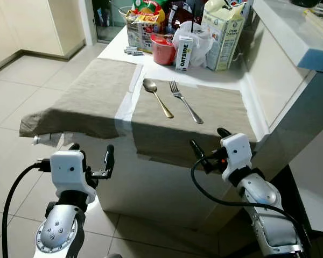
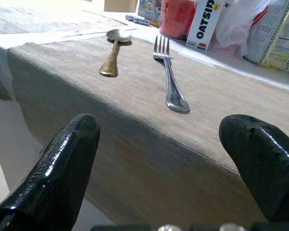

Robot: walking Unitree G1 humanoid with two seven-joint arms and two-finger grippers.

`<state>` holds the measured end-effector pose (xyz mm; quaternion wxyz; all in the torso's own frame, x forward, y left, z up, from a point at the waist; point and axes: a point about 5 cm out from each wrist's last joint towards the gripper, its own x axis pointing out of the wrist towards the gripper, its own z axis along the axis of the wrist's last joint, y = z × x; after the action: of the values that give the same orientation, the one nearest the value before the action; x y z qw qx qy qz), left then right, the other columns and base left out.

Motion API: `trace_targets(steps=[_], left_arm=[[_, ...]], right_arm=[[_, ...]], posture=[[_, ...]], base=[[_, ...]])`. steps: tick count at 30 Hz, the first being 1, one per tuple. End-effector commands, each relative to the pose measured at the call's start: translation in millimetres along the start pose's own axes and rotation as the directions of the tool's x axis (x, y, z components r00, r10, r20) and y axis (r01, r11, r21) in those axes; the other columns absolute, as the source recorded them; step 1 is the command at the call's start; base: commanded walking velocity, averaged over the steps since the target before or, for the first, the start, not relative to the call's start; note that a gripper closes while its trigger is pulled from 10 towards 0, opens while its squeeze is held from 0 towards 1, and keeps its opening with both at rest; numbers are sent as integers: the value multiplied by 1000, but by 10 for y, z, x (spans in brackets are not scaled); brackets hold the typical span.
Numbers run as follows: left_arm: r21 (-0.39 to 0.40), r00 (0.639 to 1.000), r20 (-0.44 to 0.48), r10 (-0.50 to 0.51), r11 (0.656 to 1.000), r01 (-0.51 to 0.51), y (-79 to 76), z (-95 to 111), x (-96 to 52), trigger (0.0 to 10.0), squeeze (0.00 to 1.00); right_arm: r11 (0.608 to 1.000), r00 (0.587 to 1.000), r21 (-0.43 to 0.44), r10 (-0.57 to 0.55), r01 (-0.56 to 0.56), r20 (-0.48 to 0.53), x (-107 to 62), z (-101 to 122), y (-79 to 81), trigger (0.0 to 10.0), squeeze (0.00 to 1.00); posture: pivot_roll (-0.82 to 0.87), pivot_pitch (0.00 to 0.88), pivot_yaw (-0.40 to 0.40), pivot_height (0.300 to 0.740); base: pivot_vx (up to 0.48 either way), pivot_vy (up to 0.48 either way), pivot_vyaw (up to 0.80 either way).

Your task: Setting the table

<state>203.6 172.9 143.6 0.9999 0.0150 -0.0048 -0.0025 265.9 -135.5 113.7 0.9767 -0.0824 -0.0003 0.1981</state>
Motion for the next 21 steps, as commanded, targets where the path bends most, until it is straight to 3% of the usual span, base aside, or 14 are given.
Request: trace_targets(steps=[1,9,21], left_arm=[[18,999,34,-6,1000,5,-34,71,32,10000,0],[54,992,122,-46,998,40,-101,267,136,10000,0],[105,985,154,-83,992,67,-141,335,190,10000,0]], right_arm=[[1000,1000,-23,-19,20,12,6,55,-47,10000,0],[998,993,-51,-31,37,111,103,227,-20,10000,0],[998,986,-53,-29,38,163,208,343,20,10000,0]], posture=[[10,0,-36,740],[7,0,-24,740],[17,0,-23,740]], base=[[371,262,0],[382,290,0],[386,285,0]])
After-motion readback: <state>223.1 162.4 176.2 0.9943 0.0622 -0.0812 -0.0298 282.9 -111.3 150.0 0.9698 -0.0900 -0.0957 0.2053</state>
